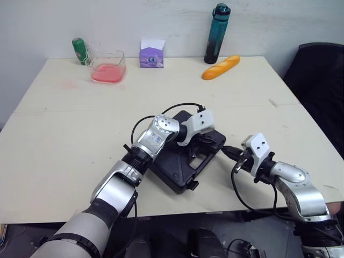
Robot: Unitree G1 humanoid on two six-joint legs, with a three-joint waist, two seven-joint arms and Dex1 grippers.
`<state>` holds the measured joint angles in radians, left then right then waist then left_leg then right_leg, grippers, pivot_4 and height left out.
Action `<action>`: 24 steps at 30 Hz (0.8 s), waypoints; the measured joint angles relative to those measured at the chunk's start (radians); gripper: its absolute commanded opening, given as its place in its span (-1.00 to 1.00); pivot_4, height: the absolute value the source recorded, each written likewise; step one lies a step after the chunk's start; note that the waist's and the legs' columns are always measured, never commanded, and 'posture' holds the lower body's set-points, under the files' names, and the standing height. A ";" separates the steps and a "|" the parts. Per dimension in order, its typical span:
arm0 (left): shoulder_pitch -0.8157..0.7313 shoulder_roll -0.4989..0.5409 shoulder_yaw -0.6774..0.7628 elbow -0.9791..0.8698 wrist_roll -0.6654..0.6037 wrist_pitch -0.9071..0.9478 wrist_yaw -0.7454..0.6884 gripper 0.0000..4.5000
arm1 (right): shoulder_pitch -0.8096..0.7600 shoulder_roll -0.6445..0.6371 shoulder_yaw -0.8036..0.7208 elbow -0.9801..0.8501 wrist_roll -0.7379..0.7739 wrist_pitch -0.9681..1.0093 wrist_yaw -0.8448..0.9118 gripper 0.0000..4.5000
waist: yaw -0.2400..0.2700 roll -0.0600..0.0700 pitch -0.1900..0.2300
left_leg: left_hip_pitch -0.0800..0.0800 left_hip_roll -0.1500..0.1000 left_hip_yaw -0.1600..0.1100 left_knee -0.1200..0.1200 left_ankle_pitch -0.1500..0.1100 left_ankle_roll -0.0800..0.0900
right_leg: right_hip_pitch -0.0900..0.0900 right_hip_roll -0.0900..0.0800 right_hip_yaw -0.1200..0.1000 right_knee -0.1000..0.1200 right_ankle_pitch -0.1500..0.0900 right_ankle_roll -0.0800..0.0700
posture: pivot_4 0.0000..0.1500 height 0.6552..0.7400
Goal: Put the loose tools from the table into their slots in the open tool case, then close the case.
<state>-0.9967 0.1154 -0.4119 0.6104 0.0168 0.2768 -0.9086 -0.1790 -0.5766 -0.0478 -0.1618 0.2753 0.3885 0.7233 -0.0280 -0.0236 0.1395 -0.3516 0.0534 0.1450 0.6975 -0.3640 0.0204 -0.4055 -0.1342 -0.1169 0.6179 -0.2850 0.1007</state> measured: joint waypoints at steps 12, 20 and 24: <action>0.029 0.012 0.000 -0.056 0.007 0.007 0.011 -1.00 | 0.020 -0.029 -0.003 -0.076 -0.008 0.045 0.002 -0.95 | 0.001 0.000 -0.001 | 0.000 0.004 0.001 0.000 -0.002 -0.003 | -0.001 0.002 -0.002 0.000 -0.001 -0.003 | 1.00 1.00; 0.103 0.069 0.036 -0.199 -0.008 0.014 -0.027 -1.00 | 0.105 -0.097 -0.075 -0.112 0.015 0.042 0.045 -0.95 | 0.003 0.005 0.003 | -0.002 0.004 0.001 0.000 -0.005 0.002 | -0.003 0.001 -0.001 -0.001 -0.001 -0.003 | 1.00 1.00; 0.104 0.085 0.039 -0.221 -0.012 0.019 -0.042 -1.00 | 0.136 -0.100 -0.081 -0.113 0.023 0.042 0.051 -0.95 | 0.003 0.011 0.009 | -0.002 0.003 0.002 0.000 -0.005 0.002 | -0.003 0.003 -0.002 0.000 -0.001 -0.002 | 1.00 1.00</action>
<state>-0.8926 0.2001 -0.3726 0.3893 0.0051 0.2955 -0.9506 -0.0427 -0.6771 -0.1287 -0.2752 0.2981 0.4308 0.7746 -0.0248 -0.0123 0.1481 -0.3539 0.0561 0.1466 0.6971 -0.3692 0.0227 -0.4089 -0.1313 -0.1184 0.6177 -0.2864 0.0983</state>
